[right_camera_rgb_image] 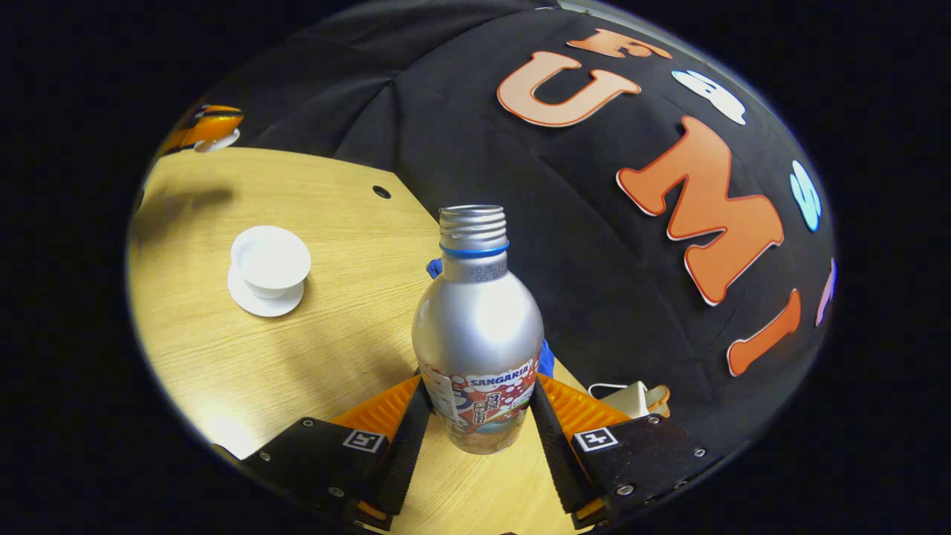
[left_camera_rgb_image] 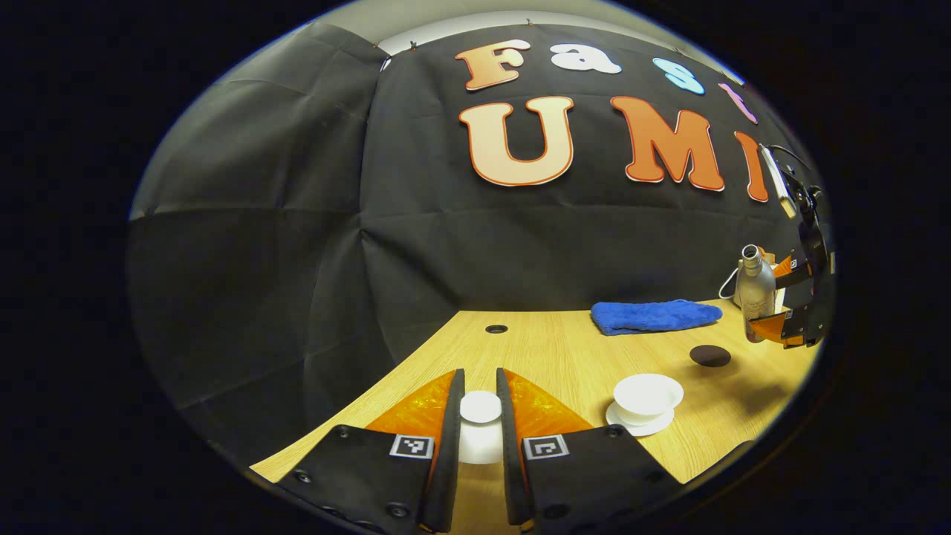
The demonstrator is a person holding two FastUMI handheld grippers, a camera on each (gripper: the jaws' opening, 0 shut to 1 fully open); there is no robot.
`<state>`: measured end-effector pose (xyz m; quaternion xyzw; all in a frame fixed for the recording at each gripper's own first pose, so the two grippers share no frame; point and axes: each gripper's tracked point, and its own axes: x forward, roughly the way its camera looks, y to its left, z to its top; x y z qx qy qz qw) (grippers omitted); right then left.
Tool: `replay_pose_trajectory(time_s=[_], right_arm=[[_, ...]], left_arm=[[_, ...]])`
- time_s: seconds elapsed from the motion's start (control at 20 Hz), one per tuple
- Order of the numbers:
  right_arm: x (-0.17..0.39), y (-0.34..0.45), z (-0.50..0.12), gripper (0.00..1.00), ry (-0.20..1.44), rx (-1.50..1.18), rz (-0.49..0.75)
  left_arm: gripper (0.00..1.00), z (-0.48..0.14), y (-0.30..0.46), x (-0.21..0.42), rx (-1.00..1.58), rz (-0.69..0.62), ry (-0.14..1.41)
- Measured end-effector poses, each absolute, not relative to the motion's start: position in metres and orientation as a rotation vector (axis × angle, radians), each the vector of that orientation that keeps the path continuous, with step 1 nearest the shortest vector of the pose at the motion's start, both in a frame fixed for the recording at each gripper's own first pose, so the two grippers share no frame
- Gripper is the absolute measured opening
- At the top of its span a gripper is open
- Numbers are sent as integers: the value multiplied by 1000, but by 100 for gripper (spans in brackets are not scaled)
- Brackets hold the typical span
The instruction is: Open the teacup lid with one hand, grasp the water bottle and pour water into the teacup with the other hand; after pouring, place the water bottle on the coaster and then close the teacup lid.
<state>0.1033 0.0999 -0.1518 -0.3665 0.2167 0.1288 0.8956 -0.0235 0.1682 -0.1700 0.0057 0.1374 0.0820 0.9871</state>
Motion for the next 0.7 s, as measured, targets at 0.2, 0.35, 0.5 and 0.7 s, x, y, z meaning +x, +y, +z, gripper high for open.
replay_pose_trajectory(time_s=[0.2,0.35,0.5,0.7], right_arm=[[109,111,-153,78,427,-853,286],[107,120,-155,78,408,-944,298],[111,132,-157,77,375,-1043,310],[111,150,-155,77,326,-1147,342]], left_arm=[[30,-174,180,-29,7,182,279],[30,-176,187,-32,11,192,280],[30,-178,192,-35,2,198,285],[30,-182,198,-39,-6,208,290]])
